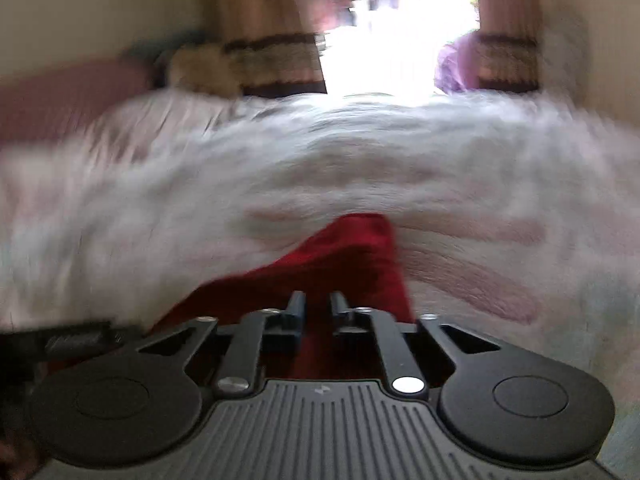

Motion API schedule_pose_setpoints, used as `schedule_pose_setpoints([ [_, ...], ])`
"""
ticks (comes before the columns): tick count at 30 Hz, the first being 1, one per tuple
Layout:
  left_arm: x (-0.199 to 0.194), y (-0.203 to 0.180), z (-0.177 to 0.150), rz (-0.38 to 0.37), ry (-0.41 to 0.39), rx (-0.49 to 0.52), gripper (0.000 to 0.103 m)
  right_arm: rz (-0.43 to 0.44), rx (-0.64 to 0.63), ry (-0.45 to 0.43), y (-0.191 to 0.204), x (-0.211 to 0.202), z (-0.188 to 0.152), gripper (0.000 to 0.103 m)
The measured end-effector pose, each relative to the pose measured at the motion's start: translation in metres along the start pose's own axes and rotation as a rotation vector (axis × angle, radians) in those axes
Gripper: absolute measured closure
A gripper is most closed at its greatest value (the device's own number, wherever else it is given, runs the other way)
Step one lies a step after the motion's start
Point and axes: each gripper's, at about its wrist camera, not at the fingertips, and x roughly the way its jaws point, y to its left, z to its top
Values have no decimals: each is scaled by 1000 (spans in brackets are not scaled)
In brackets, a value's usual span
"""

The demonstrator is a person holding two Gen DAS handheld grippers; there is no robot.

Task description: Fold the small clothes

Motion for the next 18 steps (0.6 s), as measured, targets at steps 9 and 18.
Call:
schedule_pose_setpoints([
  [9,-79,-15,18,74,76,251,38,-60,-111,-10,4,-58,10,27],
  [18,-197,11,-66,53,308,270,38,48,9,213,-41,-139,-13,27],
])
